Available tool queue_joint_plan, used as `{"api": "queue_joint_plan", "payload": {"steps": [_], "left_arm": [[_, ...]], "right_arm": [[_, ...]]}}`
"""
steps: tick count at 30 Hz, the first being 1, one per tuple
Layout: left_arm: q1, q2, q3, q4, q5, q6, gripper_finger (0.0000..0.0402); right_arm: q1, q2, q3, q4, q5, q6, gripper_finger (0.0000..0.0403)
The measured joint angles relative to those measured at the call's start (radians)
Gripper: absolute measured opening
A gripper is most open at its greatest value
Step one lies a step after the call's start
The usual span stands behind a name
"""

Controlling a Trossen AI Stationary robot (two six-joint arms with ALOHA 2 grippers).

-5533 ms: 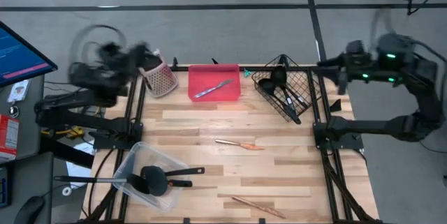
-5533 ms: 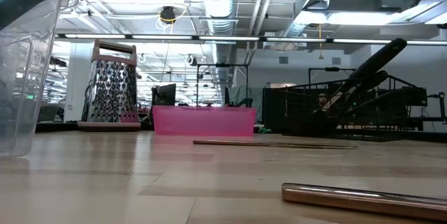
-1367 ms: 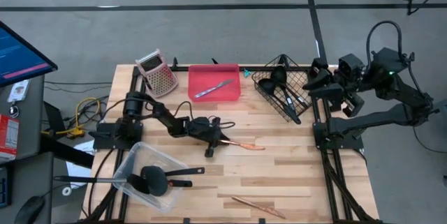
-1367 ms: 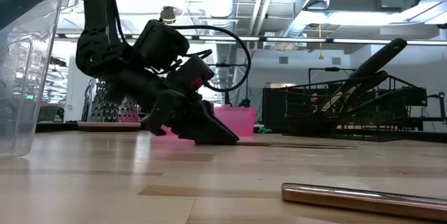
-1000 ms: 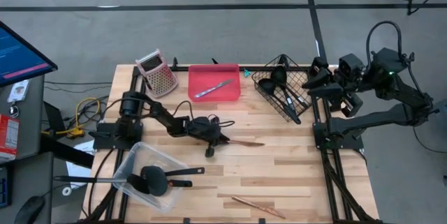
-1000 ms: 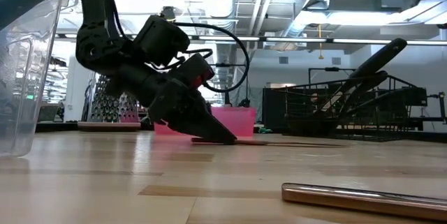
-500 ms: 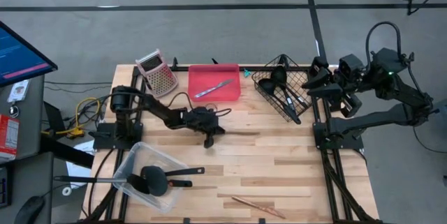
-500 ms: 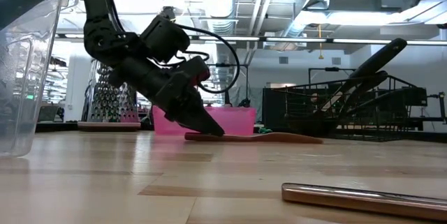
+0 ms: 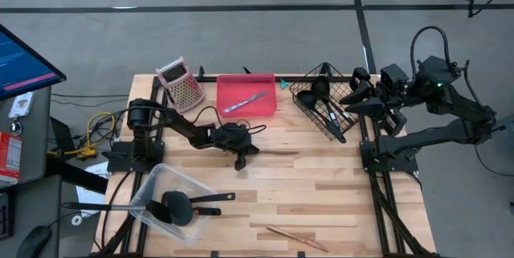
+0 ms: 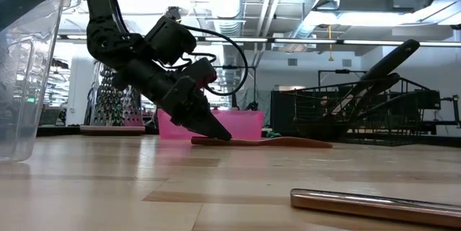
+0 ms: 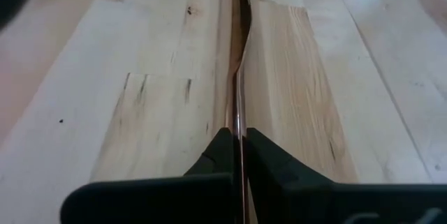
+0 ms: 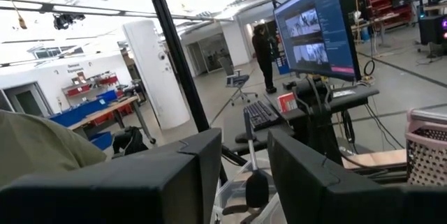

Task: Pick & Place Kitchen Items
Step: Put the gold table knife into the pink bin

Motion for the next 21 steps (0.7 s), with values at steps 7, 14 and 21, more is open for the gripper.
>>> {"api": "queue_joint_plan", "payload": {"steps": [7,14,21], "left_arm": [[0.017,0.000,0.000,-0.006,0.009,-0.028,0.0000],[0.020,0.000,0.000,-0.007,0.006,-0.033,0.0001],[0.020,0.000,0.000,-0.006,0.006,-0.035,0.0001]], "right_arm": [[0.000,0.000,0.000,-0.081,0.034,0.001,0.0118],[0.000,0.035,0.000,-0.143,0.089,0.020,0.0118],[-0.003,0.068,0.000,-0.199,0.104,0.044,0.0118]]}}
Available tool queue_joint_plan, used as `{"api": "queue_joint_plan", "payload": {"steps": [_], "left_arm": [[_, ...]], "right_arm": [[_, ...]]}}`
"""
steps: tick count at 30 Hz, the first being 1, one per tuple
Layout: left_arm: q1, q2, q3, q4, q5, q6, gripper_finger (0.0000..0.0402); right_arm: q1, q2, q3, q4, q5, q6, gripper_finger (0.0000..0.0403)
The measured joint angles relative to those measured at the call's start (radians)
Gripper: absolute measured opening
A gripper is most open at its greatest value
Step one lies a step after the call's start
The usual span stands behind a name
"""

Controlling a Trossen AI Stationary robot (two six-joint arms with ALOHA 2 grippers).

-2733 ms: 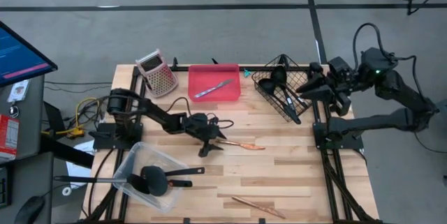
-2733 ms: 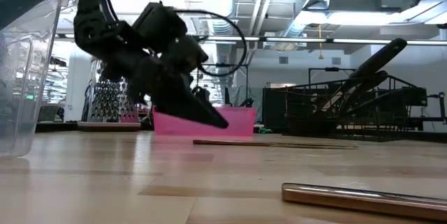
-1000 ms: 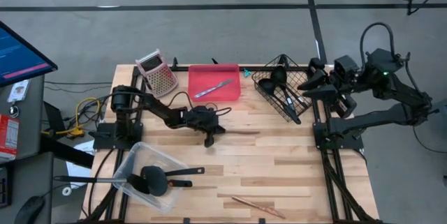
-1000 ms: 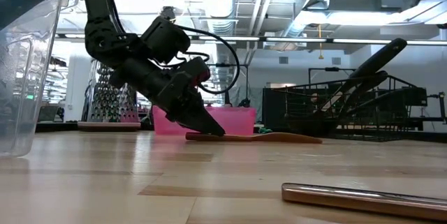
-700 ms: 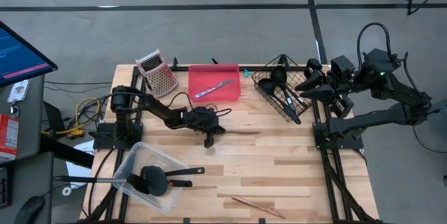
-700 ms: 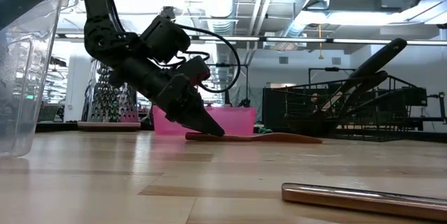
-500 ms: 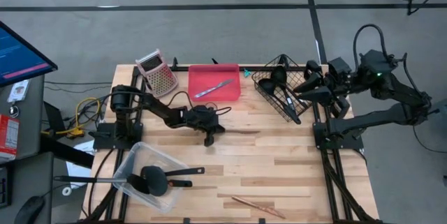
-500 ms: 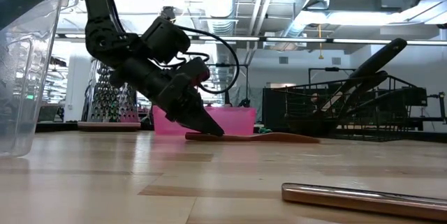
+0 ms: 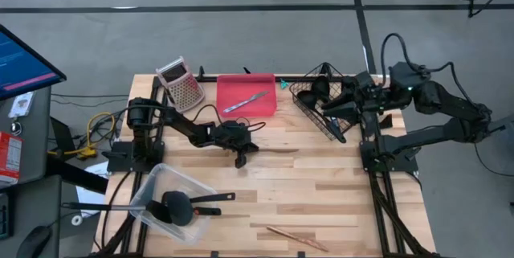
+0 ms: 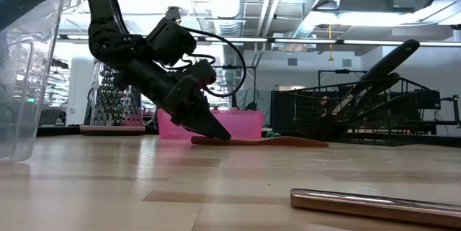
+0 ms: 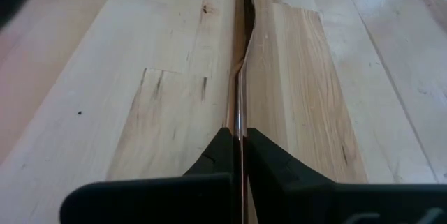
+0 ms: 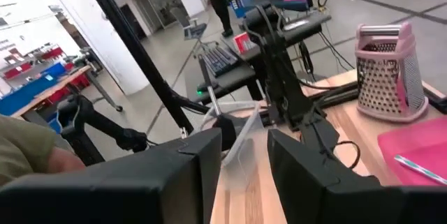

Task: Pick & Place Kitchen Items
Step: Put the gold table knife into the pink bin

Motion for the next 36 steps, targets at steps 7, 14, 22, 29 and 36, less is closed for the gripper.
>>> {"api": "queue_joint_plan", "payload": {"steps": [7,14,22,29,36], "left_arm": [[0.000,0.000,0.000,0.000,0.000,0.000,0.0001],[0.000,0.000,0.000,0.001,0.000,0.000,0.0001],[0.000,0.000,0.000,0.001,0.000,0.001,0.0001],[0.000,0.000,0.000,0.001,0.000,0.002,0.0001],[0.000,0.000,0.000,0.001,0.000,0.003,0.0001]], "right_arm": [[-0.002,0.043,0.001,-0.051,0.035,0.000,0.0118],[-0.002,0.126,0.001,-0.191,0.139,-0.024,0.0119],[-0.002,0.224,0.001,-0.282,0.235,-0.068,0.0159],[0.000,0.305,0.000,-0.310,0.234,-0.130,0.0222],[0.001,0.407,0.000,-0.367,0.234,-0.207,0.0234]]}}
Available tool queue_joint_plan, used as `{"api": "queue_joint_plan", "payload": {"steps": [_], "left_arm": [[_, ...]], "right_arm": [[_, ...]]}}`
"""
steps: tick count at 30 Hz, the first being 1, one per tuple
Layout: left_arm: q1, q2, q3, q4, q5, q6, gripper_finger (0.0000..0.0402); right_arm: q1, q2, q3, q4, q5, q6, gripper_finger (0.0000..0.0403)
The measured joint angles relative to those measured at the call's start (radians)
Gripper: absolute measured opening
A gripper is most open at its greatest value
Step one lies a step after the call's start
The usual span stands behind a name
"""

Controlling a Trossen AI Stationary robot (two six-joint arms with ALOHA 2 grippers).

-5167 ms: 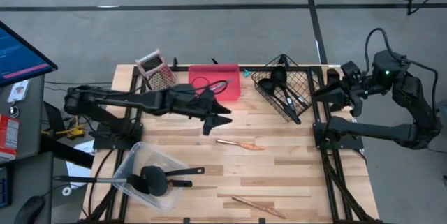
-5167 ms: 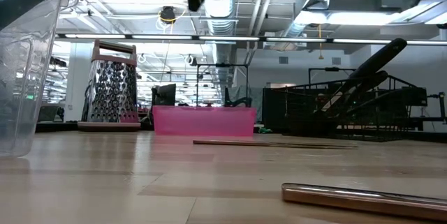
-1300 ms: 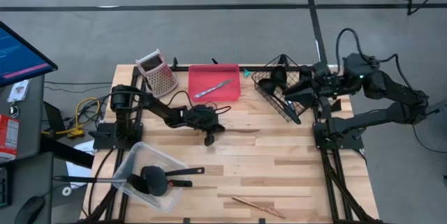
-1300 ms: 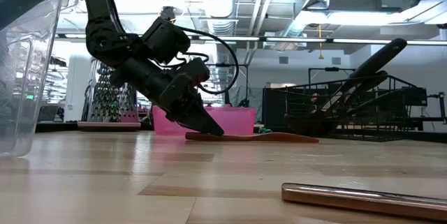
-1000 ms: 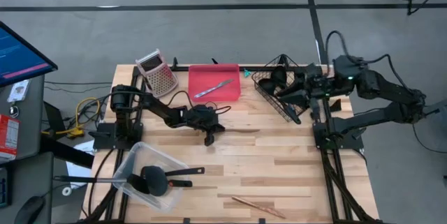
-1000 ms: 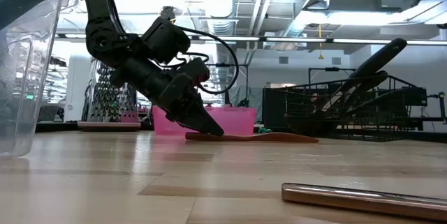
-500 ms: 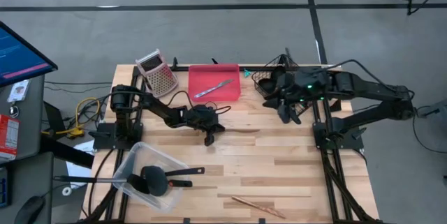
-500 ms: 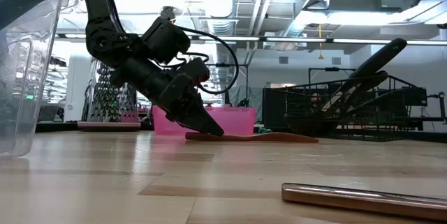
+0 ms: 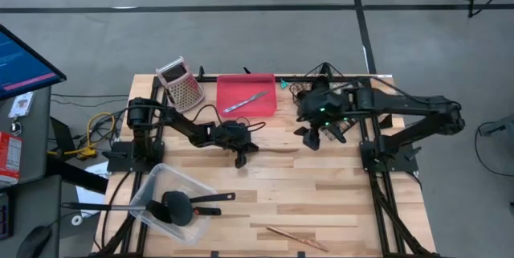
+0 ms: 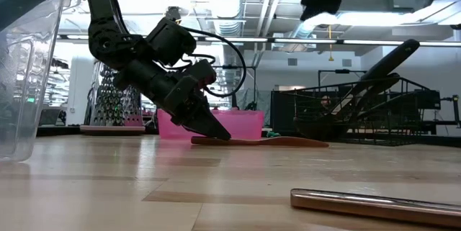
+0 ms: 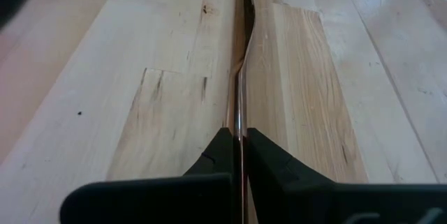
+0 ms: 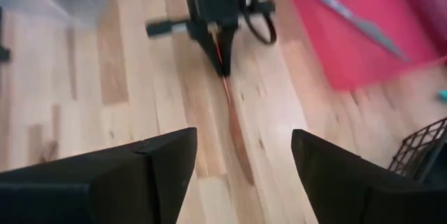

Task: Pick & Place Kitchen Items
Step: Put the gold table knife into the pink bin

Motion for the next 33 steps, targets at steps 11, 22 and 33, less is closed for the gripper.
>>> {"api": "queue_joint_plan", "payload": {"steps": [11,22,33], "left_arm": [[0.000,0.000,-0.001,0.003,0.000,-0.001,0.0001],[0.000,0.000,-0.001,0.005,0.000,-0.001,0.0001],[0.000,0.000,-0.001,0.006,0.000,-0.002,0.0001]], "right_arm": [[0.000,0.162,0.000,-0.063,-0.004,-0.058,0.0234],[0.000,0.189,0.000,-0.071,-0.006,-0.073,0.0234],[0.014,0.285,0.000,-0.035,-0.006,-0.118,0.0234]]}}
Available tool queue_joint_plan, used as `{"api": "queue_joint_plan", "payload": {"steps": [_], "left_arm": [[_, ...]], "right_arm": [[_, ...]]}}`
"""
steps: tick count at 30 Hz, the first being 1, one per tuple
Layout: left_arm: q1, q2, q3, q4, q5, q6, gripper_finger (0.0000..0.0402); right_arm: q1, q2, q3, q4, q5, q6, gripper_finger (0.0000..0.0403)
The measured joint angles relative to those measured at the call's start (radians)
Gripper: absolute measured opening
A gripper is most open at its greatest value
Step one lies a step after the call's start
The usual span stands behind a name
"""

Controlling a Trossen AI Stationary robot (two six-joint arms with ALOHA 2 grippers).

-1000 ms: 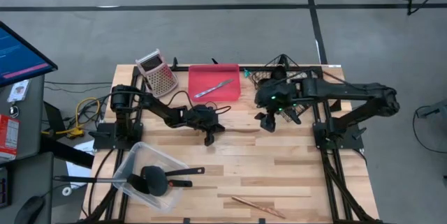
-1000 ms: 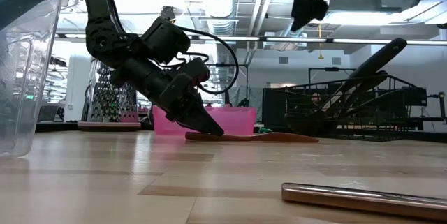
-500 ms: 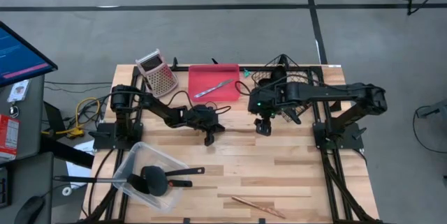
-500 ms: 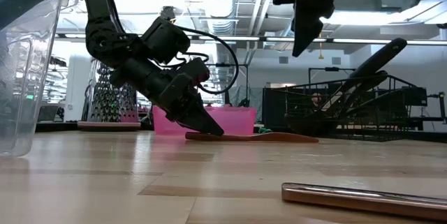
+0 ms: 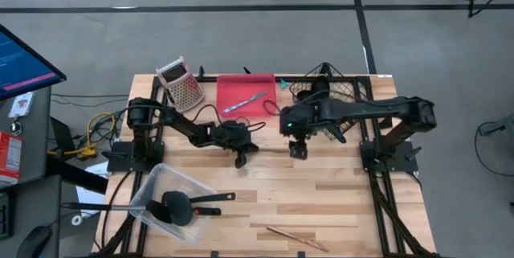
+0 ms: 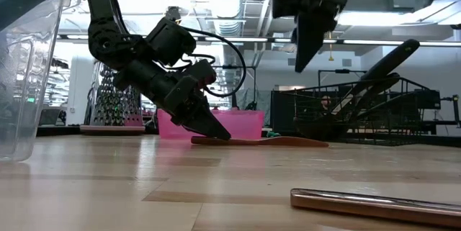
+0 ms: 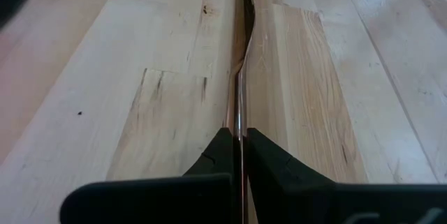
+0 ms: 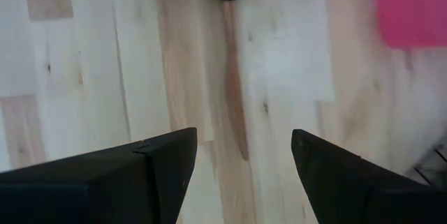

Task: Pick & Place Kitchen Items
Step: Put the gold table knife into the pink bin

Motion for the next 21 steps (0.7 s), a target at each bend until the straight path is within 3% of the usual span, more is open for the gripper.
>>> {"api": "queue_joint_plan", "payload": {"steps": [12,21], "left_arm": [[0.000,0.000,0.000,0.000,0.001,0.000,0.0001],[0.003,0.000,0.000,0.001,0.003,-0.001,0.0001]], "right_arm": [[0.007,0.217,0.000,0.075,-0.024,-0.141,0.0234],[0.014,0.339,0.000,0.129,-0.011,-0.141,0.0234]]}}
